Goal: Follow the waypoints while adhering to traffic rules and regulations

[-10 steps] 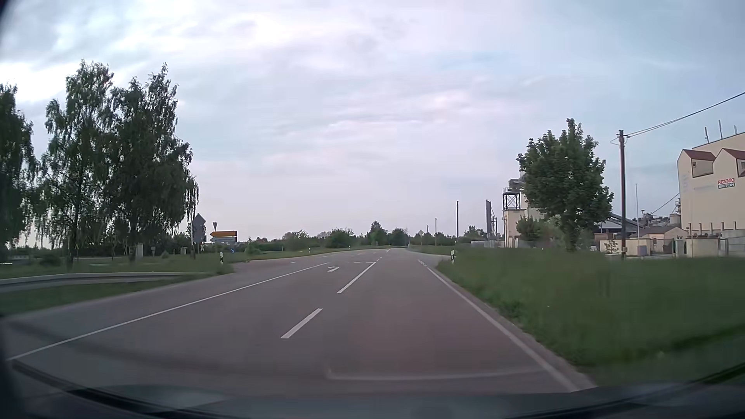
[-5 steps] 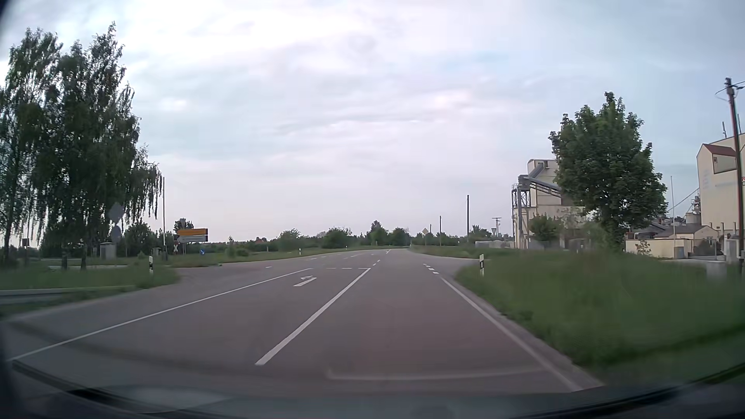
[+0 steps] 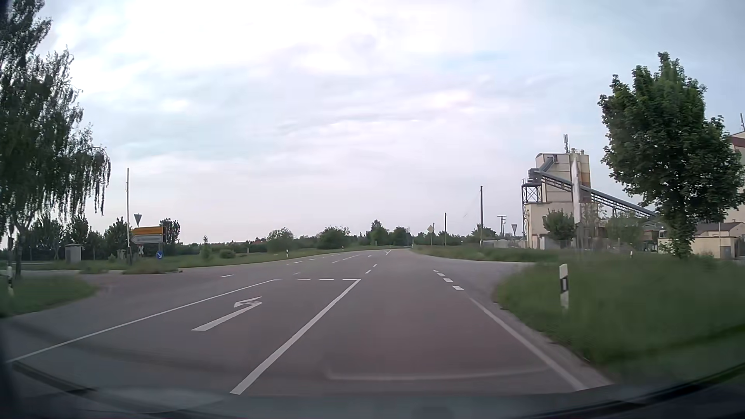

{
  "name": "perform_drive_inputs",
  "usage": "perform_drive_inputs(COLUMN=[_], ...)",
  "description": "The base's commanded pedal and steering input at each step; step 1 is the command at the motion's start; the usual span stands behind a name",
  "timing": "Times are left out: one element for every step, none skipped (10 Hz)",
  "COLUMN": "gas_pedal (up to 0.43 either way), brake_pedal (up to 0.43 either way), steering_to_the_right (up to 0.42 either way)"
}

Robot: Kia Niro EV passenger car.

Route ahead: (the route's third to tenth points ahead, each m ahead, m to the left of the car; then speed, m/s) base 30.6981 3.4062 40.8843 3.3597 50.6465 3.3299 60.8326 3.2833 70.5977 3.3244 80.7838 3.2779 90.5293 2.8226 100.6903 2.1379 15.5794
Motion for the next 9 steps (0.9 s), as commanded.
perform_drive_inputs(gas_pedal=[0.169, 0.169, 0.157, 0.157, 0.157, 0.157, 0.157, 0.150, 0.150], brake_pedal=[0.000, 0.000, 0.000, 0.000, 0.000, 0.000, 0.000, 0.000, 0.000], steering_to_the_right=[-0.001, 0.000, 0.000, 0.000, 0.001, 0.001, 0.001, 0.001, 0.001])
